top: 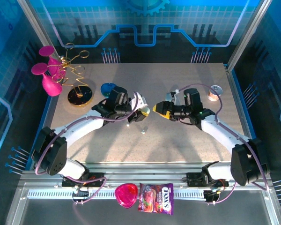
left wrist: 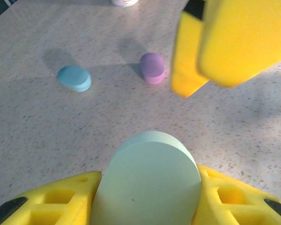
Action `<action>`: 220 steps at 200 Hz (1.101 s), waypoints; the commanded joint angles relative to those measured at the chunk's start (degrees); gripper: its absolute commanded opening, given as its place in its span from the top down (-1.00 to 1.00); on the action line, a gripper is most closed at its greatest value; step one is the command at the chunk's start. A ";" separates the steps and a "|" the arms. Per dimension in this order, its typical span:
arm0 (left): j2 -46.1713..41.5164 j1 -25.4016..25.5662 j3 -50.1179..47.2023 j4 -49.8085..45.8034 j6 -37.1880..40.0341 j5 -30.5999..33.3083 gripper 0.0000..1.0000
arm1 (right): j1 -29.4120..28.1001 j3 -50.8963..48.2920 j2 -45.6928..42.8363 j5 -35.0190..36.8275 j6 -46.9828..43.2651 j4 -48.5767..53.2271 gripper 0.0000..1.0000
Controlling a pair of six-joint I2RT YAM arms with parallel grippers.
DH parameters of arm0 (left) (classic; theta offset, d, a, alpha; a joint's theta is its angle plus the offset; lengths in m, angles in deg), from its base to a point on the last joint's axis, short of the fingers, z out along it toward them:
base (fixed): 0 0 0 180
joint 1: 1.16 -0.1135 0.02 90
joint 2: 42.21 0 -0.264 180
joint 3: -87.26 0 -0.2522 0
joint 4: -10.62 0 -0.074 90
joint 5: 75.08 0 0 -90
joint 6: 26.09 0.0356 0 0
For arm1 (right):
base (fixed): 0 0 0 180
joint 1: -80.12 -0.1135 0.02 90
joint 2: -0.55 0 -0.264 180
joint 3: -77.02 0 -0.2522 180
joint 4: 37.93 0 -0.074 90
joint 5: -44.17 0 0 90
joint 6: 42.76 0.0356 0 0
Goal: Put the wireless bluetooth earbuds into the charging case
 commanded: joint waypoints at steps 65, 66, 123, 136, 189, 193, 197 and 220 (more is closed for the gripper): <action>-3.94 1.07 -1.35 2.73 4.17 -7.19 0.07 | -4.48 6.47 5.44 -2.36 1.16 -1.24 -0.24; -3.95 1.08 -1.37 2.74 4.18 -7.18 0.07 | -4.47 6.53 5.43 -2.35 1.07 -1.18 -0.24; -3.29 1.56 -0.68 2.60 4.20 -5.02 0.07 | -4.73 6.33 5.20 -2.49 1.26 -0.06 0.42; -2.84 1.63 -0.54 3.06 3.84 -4.33 0.07 | -4.72 5.95 4.61 -2.45 1.68 -0.37 0.55; -2.21 1.90 -0.13 3.91 3.57 -1.39 0.07 | -4.90 6.13 3.03 -2.30 0.95 1.73 0.26; -2.20 1.96 -0.10 3.98 3.49 -1.22 0.07 | -4.98 6.08 3.14 -2.38 0.96 1.77 0.26; -2.25 1.90 -0.12 4.11 3.48 -1.07 0.07 | -5.10 6.14 3.14 -2.41 0.92 1.79 0.26; -2.05 1.97 -0.15 4.60 3.14 -0.28 0.07 | -5.60 6.21 3.57 -2.60 0.83 1.70 0.26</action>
